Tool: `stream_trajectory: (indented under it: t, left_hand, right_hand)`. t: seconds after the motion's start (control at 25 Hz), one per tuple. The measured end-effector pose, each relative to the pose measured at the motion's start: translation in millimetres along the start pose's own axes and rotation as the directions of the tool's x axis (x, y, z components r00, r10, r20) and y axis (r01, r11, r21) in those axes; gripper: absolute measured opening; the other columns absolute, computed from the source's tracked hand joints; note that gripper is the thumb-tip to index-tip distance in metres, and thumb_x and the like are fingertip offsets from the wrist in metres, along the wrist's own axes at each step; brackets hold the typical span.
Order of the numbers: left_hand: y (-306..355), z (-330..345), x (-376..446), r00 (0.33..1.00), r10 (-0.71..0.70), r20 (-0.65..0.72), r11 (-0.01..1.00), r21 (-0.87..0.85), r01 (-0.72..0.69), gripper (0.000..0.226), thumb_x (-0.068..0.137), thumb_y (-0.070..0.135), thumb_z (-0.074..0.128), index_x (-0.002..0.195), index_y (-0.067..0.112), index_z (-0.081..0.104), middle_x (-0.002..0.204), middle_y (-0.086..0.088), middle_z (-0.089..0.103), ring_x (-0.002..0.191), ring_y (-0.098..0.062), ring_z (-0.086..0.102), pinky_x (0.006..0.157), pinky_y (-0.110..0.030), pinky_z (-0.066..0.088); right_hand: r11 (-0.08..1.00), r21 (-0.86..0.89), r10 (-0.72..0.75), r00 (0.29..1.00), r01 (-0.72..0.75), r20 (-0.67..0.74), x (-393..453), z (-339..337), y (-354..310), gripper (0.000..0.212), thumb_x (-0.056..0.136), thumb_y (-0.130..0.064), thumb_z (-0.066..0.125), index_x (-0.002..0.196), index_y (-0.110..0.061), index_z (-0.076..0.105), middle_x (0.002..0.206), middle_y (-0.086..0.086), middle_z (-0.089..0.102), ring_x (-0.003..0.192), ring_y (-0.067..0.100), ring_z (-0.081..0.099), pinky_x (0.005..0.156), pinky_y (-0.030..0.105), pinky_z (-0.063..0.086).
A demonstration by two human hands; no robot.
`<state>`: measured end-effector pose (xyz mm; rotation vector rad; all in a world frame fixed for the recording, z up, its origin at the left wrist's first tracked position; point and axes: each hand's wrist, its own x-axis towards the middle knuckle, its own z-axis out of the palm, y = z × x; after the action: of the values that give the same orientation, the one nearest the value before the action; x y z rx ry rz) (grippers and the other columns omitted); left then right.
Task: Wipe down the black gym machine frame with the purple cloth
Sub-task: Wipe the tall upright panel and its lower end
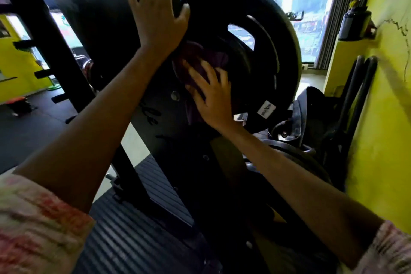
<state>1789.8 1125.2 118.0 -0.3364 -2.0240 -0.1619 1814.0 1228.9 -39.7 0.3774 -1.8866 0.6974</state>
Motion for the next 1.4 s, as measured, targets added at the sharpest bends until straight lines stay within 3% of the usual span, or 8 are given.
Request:
stream_trajectory:
  t: [0.2,0.32,0.52,0.72,0.92,1.12,1.28,1.4]
  left_hand:
    - [5,7,-19,0.992,-0.005,0.130,0.983,0.183,-0.019,0.062,0.095,0.049,0.029,0.148,0.018,0.026,0.158,-0.011,0.016,0.147,-0.027,0.008,0.116,-0.057,0.000]
    - [12,5,-36,0.984,-0.002,0.180,0.975,0.218,-0.038,0.062,0.097,0.047,0.027,0.150,0.017,0.021,0.158,-0.011,0.015,0.147,-0.027,0.007,0.117,-0.055,-0.001]
    - [24,9,-57,0.984,-0.026,0.174,0.967,0.255,-0.020,0.062,0.095,0.046,0.025,0.151,0.018,0.021,0.159,-0.008,0.014,0.148,-0.025,0.004,0.115,-0.055,-0.005]
    - [25,27,-76,0.997,0.061,0.036,0.978,0.197,-0.067,0.053,0.094,0.038,0.035,0.142,0.017,0.043,0.154,-0.006,0.031,0.145,-0.026,0.020,0.114,-0.055,0.001]
    - [28,36,-90,0.998,0.039,-0.047,0.989,0.143,-0.032,0.051,0.092,0.037,0.046,0.136,0.010,0.050,0.148,-0.010,0.040,0.143,-0.030,0.026,0.115,-0.050,-0.001]
    - [41,55,-135,0.983,0.116,-0.141,0.992,0.068,-0.107,0.041,0.095,0.031,0.045,0.126,0.008,0.058,0.139,-0.011,0.051,0.138,-0.031,0.029,0.117,-0.046,-0.002]
    - [40,57,-137,0.973,0.144,-0.179,0.988,0.074,-0.132,0.031,0.093,0.028,0.050,0.113,0.012,0.068,0.131,-0.008,0.059,0.134,-0.033,0.035,0.114,-0.051,0.003]
    - [40,57,-141,0.970,0.167,-0.178,0.986,0.037,-0.163,0.023,0.091,0.027,0.053,0.097,0.017,0.074,0.122,-0.003,0.065,0.133,-0.034,0.039,0.113,-0.054,0.004]
  right_hand:
    - [0.998,0.027,0.061,0.997,-0.062,0.038,-67,-8,18,0.041,0.096,-0.036,0.043,0.133,-0.023,0.054,0.136,0.011,0.050,0.113,0.034,0.042,0.095,0.046,0.043]
    - [0.995,0.050,0.085,0.996,-0.086,0.027,-67,-13,17,0.041,0.094,-0.033,0.045,0.131,-0.020,0.057,0.133,0.012,0.053,0.110,0.035,0.045,0.099,0.034,0.034]
    - [0.989,0.074,0.127,0.992,-0.128,0.014,-69,-11,6,0.042,0.094,-0.035,0.043,0.132,-0.022,0.056,0.135,0.012,0.052,0.111,0.035,0.045,0.094,0.041,0.039]
    - [0.983,0.066,0.173,0.985,-0.173,0.002,-115,-10,29,0.041,0.095,-0.036,0.042,0.132,-0.024,0.055,0.136,0.008,0.051,0.119,0.030,0.039,0.101,0.041,0.035]
    - [0.933,0.098,0.343,0.938,-0.346,0.044,-96,-13,7,0.043,0.094,-0.039,0.042,0.133,-0.025,0.054,0.137,0.011,0.050,0.117,0.036,0.042,0.100,0.037,0.029]
    - [0.974,0.037,0.223,0.974,-0.222,-0.032,-123,-5,23,0.040,0.098,-0.040,0.038,0.135,-0.028,0.046,0.136,0.008,0.051,0.116,0.030,0.041,0.099,0.031,0.030]
    - [0.939,0.045,0.343,0.939,-0.342,-0.004,-152,-6,39,0.044,0.100,-0.048,0.027,0.135,-0.029,0.045,0.137,0.009,0.048,0.123,0.034,0.038,0.100,0.047,0.039]
    - [0.822,0.103,0.564,0.826,-0.559,-0.015,-139,-5,22,0.048,0.095,-0.046,0.036,0.130,-0.020,0.057,0.135,0.013,0.051,0.122,0.043,0.042,0.096,0.054,0.038]
